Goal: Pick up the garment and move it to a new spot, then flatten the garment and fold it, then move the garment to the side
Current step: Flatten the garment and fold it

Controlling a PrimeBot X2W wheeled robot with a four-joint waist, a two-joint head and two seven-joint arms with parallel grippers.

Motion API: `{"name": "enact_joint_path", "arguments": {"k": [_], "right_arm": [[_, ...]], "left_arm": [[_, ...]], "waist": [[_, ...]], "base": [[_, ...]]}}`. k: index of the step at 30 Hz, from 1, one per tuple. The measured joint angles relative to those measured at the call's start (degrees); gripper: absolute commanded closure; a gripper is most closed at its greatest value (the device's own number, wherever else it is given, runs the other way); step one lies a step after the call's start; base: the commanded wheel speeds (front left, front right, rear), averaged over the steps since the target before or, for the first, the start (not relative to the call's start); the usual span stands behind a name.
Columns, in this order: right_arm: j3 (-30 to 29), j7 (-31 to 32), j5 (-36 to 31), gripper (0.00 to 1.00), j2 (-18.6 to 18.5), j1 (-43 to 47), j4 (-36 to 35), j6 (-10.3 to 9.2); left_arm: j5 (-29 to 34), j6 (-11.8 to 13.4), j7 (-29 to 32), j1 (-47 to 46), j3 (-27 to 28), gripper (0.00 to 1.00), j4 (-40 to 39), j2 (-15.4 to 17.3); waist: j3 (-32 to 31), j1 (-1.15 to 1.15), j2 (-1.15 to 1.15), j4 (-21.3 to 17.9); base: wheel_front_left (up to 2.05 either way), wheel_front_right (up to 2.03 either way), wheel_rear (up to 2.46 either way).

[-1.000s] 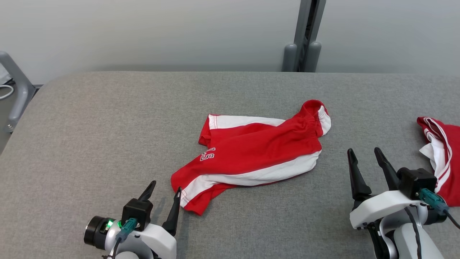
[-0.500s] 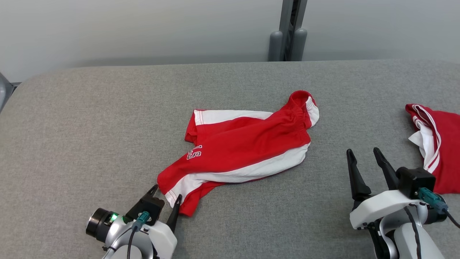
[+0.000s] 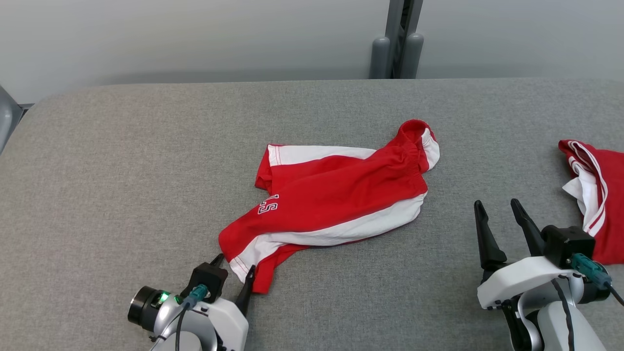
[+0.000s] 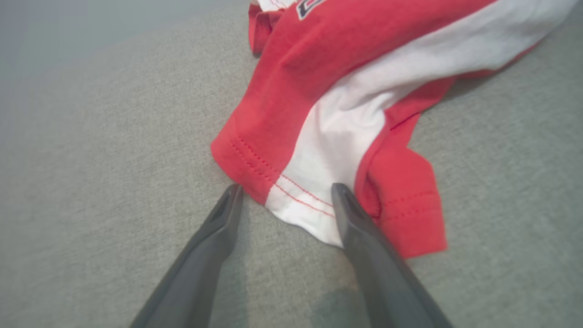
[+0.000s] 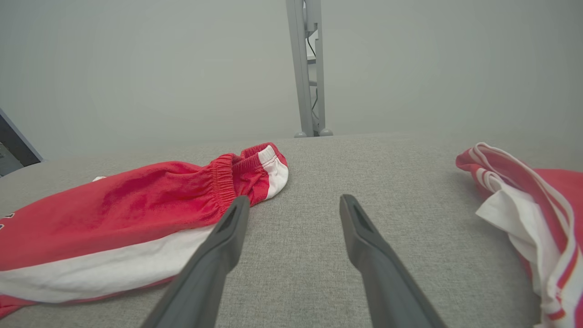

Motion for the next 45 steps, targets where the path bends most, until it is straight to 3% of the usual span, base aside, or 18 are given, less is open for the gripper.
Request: {"name": "enact_joint_path", "arguments": {"k": [6,12,13,14,15,16,33,38,45], "right_arm": [[0.1,0.0,0.0,0.00,0.1,0.0,0.0,0.00],[0.0,0.0,0.0,0.00,0.2,0.0,0.3,0.00],[0.0,0.0,0.0,0.00,0.2,0.0,0.4,0.00],[0.0,0.0,0.1,0.00,0.2,0.0,0.5,0.00],[0.0,-0.1,0.2,0.00,0.2,0.0,0.6,0.00],[0.0,-0.1,0.2,0.00,0.2,0.0,0.6,0.00],[0.9,-0.2,0.8,0.00,-0.3,-0.3,3.4,0.00],[1.5,1.3,1.2,0.00,-1.4,-3.2,7.5,0.00],[2.0,4.4,7.5,0.00,-0.7,-8.3,15.4,0.00]], "left_arm": [[-6.2,-3.3,3.2,0.0,2.6,0.00,0.5,-2.1],[-9.1,-4.2,5.7,0.2,3.6,0.00,0.0,-2.8],[-9.1,-4.2,6.1,0.3,3.5,0.12,-0.2,-2.7],[-9.2,-4.3,6.5,0.4,3.4,0.40,-0.4,-2.7],[-9.3,-4.5,6.9,0.4,3.2,0.84,-0.6,-2.7],[-9.5,-4.7,7.2,0.5,3.1,1.00,-0.9,-2.6],[-10.1,-3.7,3.4,2.8,3.4,1.00,-9.9,-0.4],[-10.0,-3.7,3.5,3.6,2.8,1.00,-13.1,0.1],[-9.7,-3.2,3.6,3.8,1.8,1.00,-16.6,0.3]], "waist": [[0.2,0.00,0.00,0.2],[-0.3,0.00,0.00,0.2],[-0.4,0.00,0.00,0.2],[-0.5,0.00,0.00,0.2],[-0.7,0.00,0.00,0.3],[-0.8,0.00,0.00,0.3],[-3.0,0.00,0.00,2.5],[-2.8,0.00,0.00,3.9],[-1.8,0.00,0.00,6.1]], "base": [[0.00,0.00,0.00],[0.00,0.00,0.00],[0.00,0.00,0.00],[0.00,0.00,0.00],[0.00,0.00,0.00],[0.00,0.00,0.00],[0.00,0.00,0.00],[0.00,0.00,0.00],[0.00,0.00,0.00]]}}
